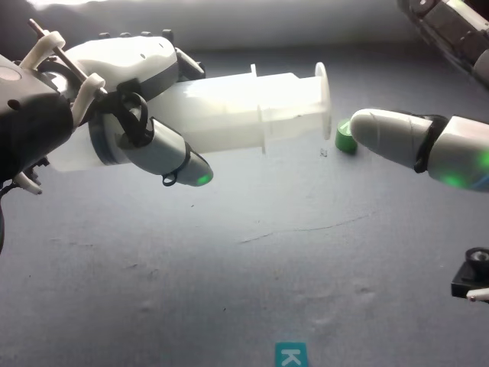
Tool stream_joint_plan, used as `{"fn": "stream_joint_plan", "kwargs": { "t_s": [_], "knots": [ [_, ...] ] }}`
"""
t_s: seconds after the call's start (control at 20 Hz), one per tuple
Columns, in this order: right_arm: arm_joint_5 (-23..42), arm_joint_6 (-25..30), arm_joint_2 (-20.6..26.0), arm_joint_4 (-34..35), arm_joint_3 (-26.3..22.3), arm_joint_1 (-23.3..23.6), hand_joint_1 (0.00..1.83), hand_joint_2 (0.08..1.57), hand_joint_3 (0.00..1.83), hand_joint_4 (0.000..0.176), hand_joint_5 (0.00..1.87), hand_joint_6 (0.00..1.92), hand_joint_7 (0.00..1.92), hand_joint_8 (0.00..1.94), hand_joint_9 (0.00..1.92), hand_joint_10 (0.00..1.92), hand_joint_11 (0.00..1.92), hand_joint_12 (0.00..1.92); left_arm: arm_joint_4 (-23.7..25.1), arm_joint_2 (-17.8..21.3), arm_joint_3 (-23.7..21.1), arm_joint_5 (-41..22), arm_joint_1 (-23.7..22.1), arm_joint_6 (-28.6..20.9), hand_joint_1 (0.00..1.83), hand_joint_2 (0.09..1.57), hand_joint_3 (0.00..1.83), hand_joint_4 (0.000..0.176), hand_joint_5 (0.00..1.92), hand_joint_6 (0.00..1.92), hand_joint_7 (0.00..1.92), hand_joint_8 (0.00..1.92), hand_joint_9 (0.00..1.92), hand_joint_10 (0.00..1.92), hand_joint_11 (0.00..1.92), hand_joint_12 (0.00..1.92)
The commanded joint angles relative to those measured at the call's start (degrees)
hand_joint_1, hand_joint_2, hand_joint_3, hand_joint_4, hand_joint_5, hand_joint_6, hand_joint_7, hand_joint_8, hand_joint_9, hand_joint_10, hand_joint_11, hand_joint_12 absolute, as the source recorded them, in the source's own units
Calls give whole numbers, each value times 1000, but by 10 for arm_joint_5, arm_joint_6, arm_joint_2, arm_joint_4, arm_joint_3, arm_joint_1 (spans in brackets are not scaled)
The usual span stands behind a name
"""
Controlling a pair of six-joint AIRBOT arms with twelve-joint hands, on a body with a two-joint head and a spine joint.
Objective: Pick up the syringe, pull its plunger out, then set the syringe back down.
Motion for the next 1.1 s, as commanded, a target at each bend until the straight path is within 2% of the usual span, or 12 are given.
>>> {"fn": "stream_joint_plan", "kwargs": {
  "t_s": [0.0, 0.05, 0.1, 0.2, 0.3, 0.4, 0.55, 0.6, 0.8, 0.9, 0.95, 1.05],
  "knots": [
    [64, 43, -2, -11, -1, 12, 875, 997, 2, 0, 0, 0, 0, 0, 0, 0, 0, 0, 13, 6, -4, -15, -14, 2, 1369, 1141, 0, 0, 937, 819, 939, 1169, 805, 1362, 538, 1225],
    [65, 105, -8, 10, -1, 19, 837, 972, 0, 0, 0, 0, 0, 0, 0, 0, 0, 0, 9, 8, -5, -10, -18, 2, 1366, 1144, 1, 0, 934, 854, 924, 1196, 796, 1347, 534, 1223],
    [65, 132, -12, 27, -1, 23, 837, 972, 0, 0, 0, 0, 0, 0, 0, 0, 0, 0, 5, 9, -6, -6, -20, 3, 1366, 1144, 1, 0, 934, 854, 924, 1196, 796, 1347, 534, 1223],
    [62, 134, -25, 40, -1, 29, 890, 956, 0, 0, 0, 0, 0, 0, 0, 0, 0, 0, -12, 9, -7, 11, -29, 14, 1359, 1171, 1, 0, 897, 858, 859, 1325, 751, 1421, 540, 1246],
    [56, 134, -40, 65, -1, 36, 914, 938, 0, 0, 0, 0, 0, 0, 0, 0, 0, 0, -21, 9, -8, 18, -35, 16, 1360, 1167, 1, 0, 913, 849, 856, 1340, 757, 1389, 550, 1213],
    [45, 133, -51, 82, -1, 41, 921, 954, 0, 0, 0, 0, 0, 0, 0, 0, 0, 0, -35, 9, -10, 18, -42, 25, 1362, 1159, 0, 0, 905, 900, 886, 1277, 776, 1355, 542, 1193],
    [39, 123, -62, 83, -1, 41, 949, 940, 0, 0, 0, 0, 0, 0, 0, 0, 0, 0, -52, 10, -10, 17, -49, 26, 1365, 1150, 0, 0, 927, 870, 908, 1238, 788, 1339, 539, 1196],
    [41, 118, -62, 81, -1, 43, 1020, 947, 0, 0, 0, 0, 0, 0, 0, 0, 0, 0, -53, 10, -9, 16, -51, 26, 1365, 1149, 0, 0, 930, 881, 905, 1240, 791, 1323, 540, 1194],
    [59, 13, -54, 50, -1, 43, 1098, 944, 0, 0, 0, 0, 0, 0, 0, 0, 0, 0, -54, 13, -8, 16, -55, 26, 1363, 1156, 1, 0, 897, 898, 895, 1259, 791, 1345, 537, 1159],
    [45, -92, -44, 50, -1, 45, 1158, 895, 0, 0, 0, 0, 0, 0, 0, 0, 0, 0, -54, 15, -8, 16, -55, 27, 1365, 1151, 0, 0, 934, 839, 893, 1262, 792, 1341, 560, 1161],
    [33, -166, -35, 49, 0, 46, 1172, 892, 0, 0, 0, 0, 0, 0, 0, 0, 0, 0, -54, 15, -8, 16, -55, 27, 1367, 1145, 0, 0, 932, 854, 907, 1225, 809, 1323, 567, 1156],
    [1, -204, -24, 28, 5, 45, 1196, 882, 0, 0, 0, 0, 0, 0, 0, 0, 8, 3, -56, 15, -7, 15, -55, 29, 1364, 1150, 1, 0, 919, 888, 905, 1215, 791, 1349, 540, 1163]
  ]
}}
